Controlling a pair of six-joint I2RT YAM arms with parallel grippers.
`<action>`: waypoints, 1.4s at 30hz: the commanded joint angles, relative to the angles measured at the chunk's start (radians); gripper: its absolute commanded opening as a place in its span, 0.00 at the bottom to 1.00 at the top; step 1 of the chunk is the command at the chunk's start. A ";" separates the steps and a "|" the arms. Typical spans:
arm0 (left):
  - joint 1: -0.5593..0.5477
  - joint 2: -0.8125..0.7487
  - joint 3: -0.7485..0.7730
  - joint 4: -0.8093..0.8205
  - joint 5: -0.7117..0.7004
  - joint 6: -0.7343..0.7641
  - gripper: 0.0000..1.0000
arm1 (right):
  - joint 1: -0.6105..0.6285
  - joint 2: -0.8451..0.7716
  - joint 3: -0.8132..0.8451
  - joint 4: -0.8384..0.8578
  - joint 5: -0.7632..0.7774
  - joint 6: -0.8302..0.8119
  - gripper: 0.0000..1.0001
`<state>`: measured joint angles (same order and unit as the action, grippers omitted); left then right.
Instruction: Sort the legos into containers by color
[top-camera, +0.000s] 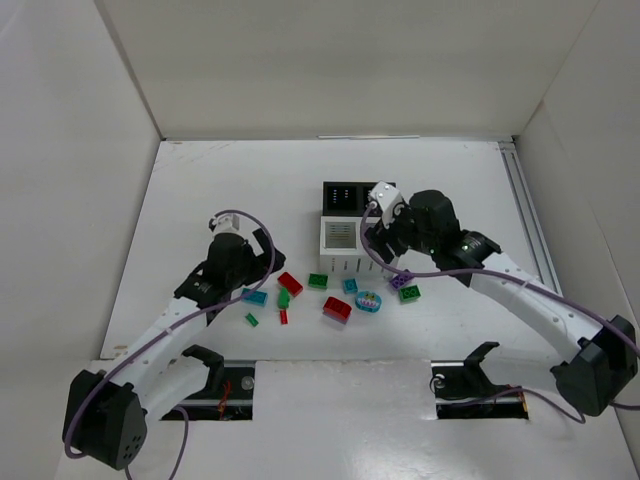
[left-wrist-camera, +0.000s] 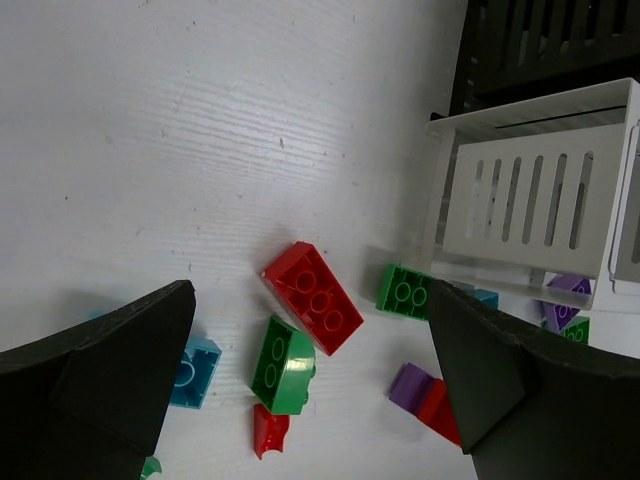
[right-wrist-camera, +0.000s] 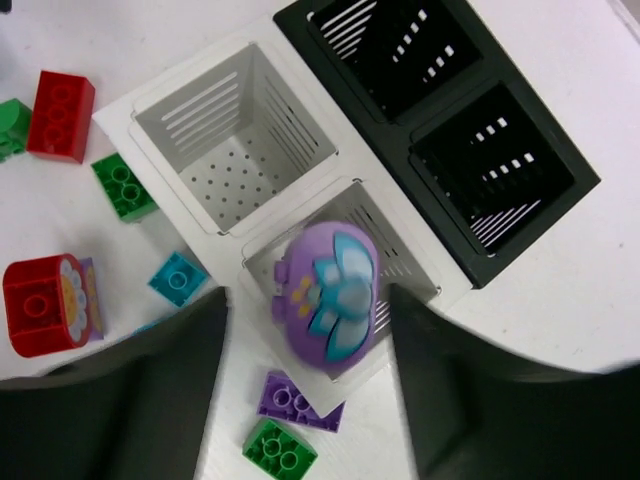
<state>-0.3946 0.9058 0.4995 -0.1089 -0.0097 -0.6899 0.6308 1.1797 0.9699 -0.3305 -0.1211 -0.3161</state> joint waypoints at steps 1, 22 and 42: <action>-0.039 -0.010 0.005 -0.032 -0.055 -0.033 1.00 | 0.010 -0.055 0.043 0.061 0.006 -0.006 0.74; -0.191 0.045 0.066 -0.002 -0.082 0.016 1.00 | -0.215 -0.462 -0.315 -0.191 0.163 0.239 0.82; -0.191 0.065 0.066 0.008 -0.070 0.044 1.00 | -0.421 0.095 -0.326 0.166 -0.285 0.104 0.51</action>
<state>-0.5819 0.9665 0.5247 -0.1280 -0.0814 -0.6632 0.2153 1.2594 0.5961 -0.2550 -0.3382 -0.1722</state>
